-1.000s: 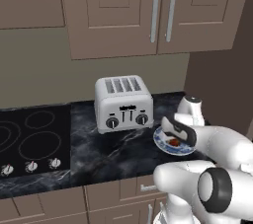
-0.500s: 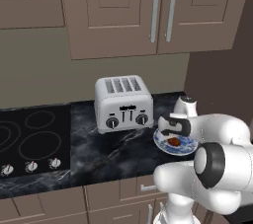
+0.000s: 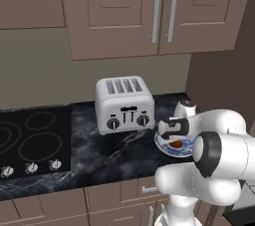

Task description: Place the chicken drumstick on the rack of the oven.

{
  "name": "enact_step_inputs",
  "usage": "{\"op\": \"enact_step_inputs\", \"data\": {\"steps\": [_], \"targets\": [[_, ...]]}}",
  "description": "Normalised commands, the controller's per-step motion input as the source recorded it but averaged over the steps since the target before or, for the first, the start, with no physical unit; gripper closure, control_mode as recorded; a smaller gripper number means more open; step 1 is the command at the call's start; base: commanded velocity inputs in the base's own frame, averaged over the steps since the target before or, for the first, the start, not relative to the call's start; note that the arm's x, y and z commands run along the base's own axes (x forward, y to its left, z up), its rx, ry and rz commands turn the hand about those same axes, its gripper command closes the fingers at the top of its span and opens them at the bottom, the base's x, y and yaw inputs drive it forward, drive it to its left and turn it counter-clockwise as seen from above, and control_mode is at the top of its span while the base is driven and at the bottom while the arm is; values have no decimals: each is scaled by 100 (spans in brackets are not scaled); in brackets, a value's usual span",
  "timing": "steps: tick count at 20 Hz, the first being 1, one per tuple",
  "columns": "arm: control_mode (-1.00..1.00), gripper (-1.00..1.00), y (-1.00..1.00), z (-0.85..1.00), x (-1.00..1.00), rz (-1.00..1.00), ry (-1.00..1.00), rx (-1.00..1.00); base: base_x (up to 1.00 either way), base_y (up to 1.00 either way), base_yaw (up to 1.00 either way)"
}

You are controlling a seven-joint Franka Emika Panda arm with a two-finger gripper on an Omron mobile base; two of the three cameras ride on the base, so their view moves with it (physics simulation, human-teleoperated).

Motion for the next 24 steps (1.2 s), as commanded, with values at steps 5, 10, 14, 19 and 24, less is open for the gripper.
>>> {"op": "enact_step_inputs", "data": {"steps": [5, 10, 14, 19, 24], "targets": [[-100, 100, 0, -13, 0, 0, 0, 0, 0, 0, 0], [-100, 100, 0, -4, 0, 0, 0, 0, 0, 0, 0], [-100, 100, 0, 0, 0, 0, 0, 0, 0, 0, 0], [-100, 100, 0, 25, -10, -7, 1, -2, 0, 0, 0], [-100, 100, 3, 87, -25, -19, 3, -11, 0, 0, 0]]}}
